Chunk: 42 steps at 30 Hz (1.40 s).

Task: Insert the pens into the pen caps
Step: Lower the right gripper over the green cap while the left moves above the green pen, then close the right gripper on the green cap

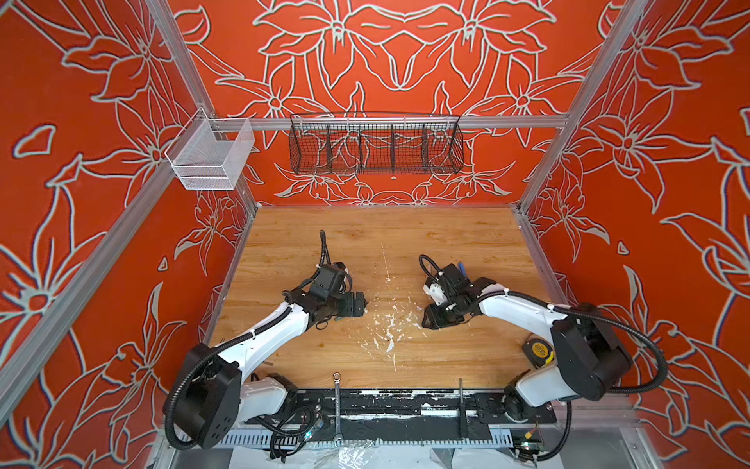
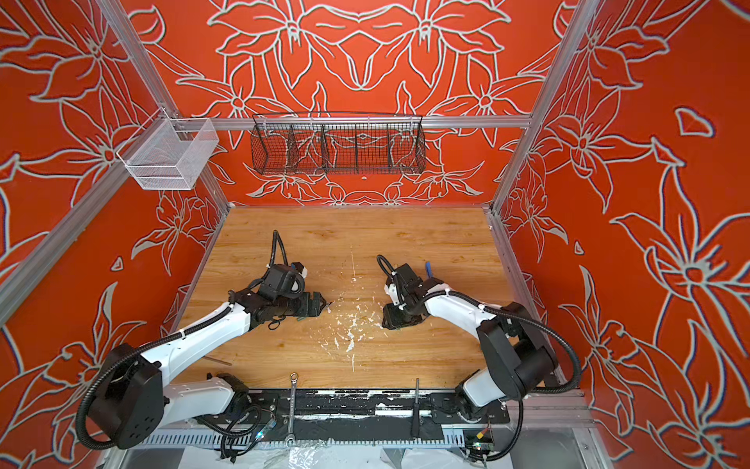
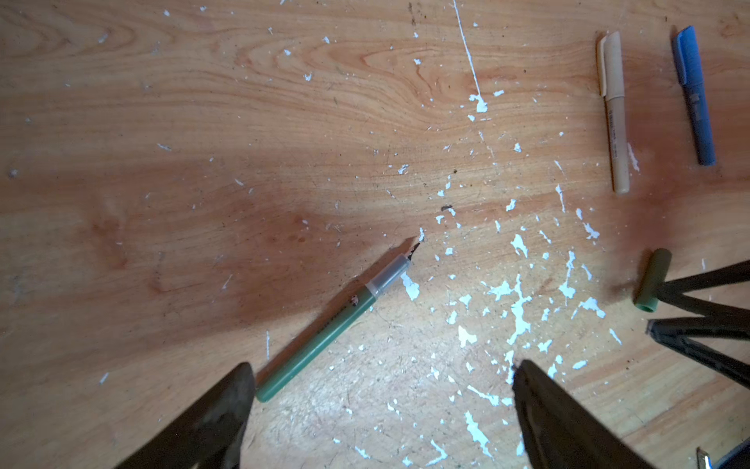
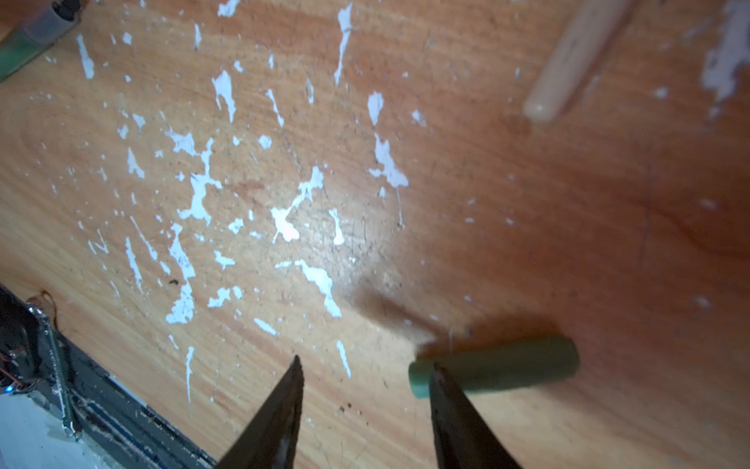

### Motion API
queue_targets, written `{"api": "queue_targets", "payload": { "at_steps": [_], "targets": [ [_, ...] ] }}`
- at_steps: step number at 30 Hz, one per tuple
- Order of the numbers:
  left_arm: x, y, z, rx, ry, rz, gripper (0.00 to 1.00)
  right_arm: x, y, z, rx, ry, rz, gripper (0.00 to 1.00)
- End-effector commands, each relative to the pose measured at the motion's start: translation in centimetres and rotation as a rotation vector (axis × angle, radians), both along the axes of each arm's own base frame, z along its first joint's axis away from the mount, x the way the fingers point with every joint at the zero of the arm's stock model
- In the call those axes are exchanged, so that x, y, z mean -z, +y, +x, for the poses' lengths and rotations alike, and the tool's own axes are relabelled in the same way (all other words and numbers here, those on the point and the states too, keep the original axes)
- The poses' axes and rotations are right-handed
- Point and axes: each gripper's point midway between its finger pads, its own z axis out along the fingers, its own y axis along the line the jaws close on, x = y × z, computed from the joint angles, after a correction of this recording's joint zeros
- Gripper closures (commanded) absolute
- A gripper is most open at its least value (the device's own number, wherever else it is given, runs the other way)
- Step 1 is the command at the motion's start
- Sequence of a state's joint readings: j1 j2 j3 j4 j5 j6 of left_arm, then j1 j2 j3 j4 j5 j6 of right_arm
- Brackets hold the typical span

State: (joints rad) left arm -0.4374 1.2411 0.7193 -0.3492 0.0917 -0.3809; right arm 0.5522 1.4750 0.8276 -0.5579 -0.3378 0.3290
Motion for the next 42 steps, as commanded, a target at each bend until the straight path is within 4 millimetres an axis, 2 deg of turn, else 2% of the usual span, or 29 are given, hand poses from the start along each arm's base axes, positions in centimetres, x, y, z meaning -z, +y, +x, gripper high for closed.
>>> {"api": "queue_targets", "payload": {
  "at_steps": [1,6,13,17,21,25,32,37,42],
  "targets": [
    [0.0,0.0,-0.1,0.008,-0.002,-0.008,0.03,0.1,-2.3,-2.2,0.048,0.07,-0.098,0.51],
    [0.0,0.1,-0.1,0.013,0.002,0.001,0.03,-0.4,-4.5,-0.8,0.185,0.018,-0.212,0.59],
    [-0.1,0.2,-0.6,0.009,-0.002,-0.006,0.03,0.2,-5.0,0.8,0.338,-0.058,-0.241,0.57],
    [-0.1,0.3,-0.5,0.013,-0.013,-0.006,0.03,0.6,-3.9,1.4,0.326,-0.07,-0.224,0.56],
    [-0.3,0.4,-0.5,0.012,-0.018,0.004,0.03,1.3,-3.4,1.6,0.286,-0.069,-0.286,0.54],
    [-0.2,0.5,-0.6,0.013,-0.016,0.005,0.03,1.9,-4.7,1.1,0.237,-0.063,-0.427,0.54],
    [-0.4,0.5,-0.8,0.019,-0.02,0.005,0.03,1.4,-6.1,0.0,0.235,-0.067,-0.442,0.56],
    [-0.6,0.5,-0.7,0.021,-0.026,0.007,0.03,0.6,-4.6,0.6,0.191,-0.079,-0.375,0.56],
    [-0.4,0.8,-0.8,0.014,-0.021,0.021,0.03,0.4,-3.9,1.9,0.192,-0.093,-0.383,0.59]
  ]
}}
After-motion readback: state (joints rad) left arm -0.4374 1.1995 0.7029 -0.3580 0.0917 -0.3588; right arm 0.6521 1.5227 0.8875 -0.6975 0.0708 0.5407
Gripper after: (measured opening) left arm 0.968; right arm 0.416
